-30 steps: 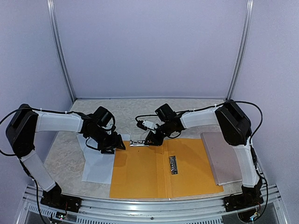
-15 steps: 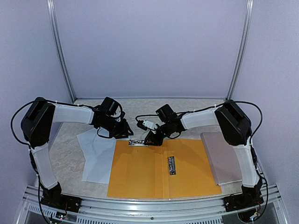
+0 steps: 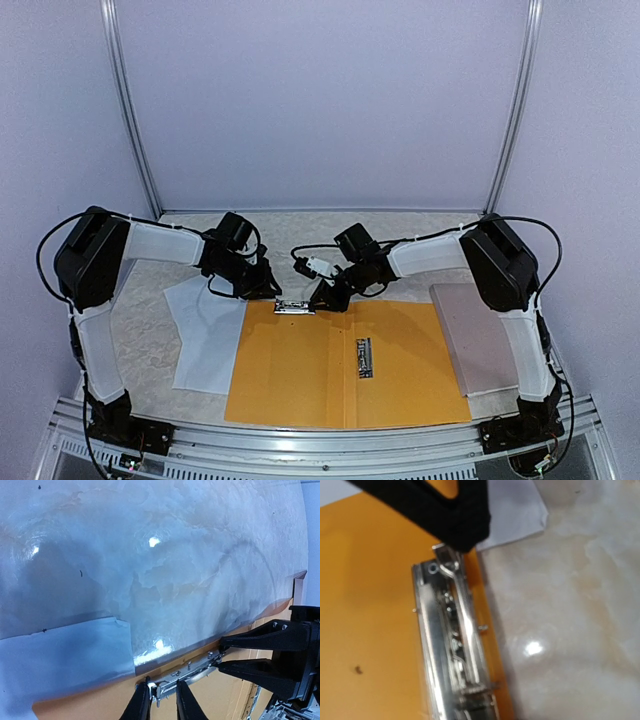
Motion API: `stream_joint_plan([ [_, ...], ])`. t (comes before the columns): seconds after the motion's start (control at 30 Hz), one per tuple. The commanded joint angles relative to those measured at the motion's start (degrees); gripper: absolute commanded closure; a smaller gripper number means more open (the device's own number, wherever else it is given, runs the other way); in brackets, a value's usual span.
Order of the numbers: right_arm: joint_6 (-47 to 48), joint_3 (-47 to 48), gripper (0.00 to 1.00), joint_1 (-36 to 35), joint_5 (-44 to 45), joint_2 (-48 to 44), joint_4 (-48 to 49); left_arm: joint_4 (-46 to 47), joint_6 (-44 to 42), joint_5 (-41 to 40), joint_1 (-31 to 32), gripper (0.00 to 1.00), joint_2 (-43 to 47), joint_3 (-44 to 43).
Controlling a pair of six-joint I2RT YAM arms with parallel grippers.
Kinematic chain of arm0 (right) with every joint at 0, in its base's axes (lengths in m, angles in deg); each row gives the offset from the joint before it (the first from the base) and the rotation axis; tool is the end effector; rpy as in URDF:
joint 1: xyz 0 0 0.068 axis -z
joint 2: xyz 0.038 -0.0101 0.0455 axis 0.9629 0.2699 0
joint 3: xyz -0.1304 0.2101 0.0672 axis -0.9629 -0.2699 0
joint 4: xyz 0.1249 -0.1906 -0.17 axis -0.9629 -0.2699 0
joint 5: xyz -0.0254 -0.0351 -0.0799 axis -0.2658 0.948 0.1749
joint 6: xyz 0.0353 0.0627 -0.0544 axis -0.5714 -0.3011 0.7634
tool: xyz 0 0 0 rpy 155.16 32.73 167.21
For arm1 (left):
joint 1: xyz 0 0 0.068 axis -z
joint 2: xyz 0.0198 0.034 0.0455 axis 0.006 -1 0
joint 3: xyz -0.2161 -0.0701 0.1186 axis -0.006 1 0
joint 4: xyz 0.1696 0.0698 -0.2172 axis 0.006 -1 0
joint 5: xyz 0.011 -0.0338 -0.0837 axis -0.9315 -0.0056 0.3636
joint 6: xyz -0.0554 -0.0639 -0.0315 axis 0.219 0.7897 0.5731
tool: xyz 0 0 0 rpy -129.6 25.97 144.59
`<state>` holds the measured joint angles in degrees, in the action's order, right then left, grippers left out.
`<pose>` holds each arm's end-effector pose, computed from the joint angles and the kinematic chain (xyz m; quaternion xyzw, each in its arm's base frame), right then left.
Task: Put the files into the folder
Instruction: Open the spring clip on the folder at the center of the board.
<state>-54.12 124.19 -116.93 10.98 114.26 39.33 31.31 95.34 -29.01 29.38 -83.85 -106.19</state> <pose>0.3525 0.3756 0.0600 -0.5342 0.7458 0.2923 0.2701 0.3640 -0.2381 0.0799 -0.0075 0.9428 -0.3090 0.1251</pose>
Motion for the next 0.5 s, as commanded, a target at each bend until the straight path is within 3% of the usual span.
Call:
stream_joint_plan([
  [0.0, -0.13, -2.43, 0.84, -0.13, 3.16, 2.39, -5.49, 0.58, -1.05, 3.23, -1.09, 0.83, -0.95, 0.82],
  [0.47, -0.28, -2.28, 0.85, -0.09, 3.20, 2.39, -6.01, 0.65, -1.01, 6.24, -1.79, 0.87, -2.45, 1.31],
])
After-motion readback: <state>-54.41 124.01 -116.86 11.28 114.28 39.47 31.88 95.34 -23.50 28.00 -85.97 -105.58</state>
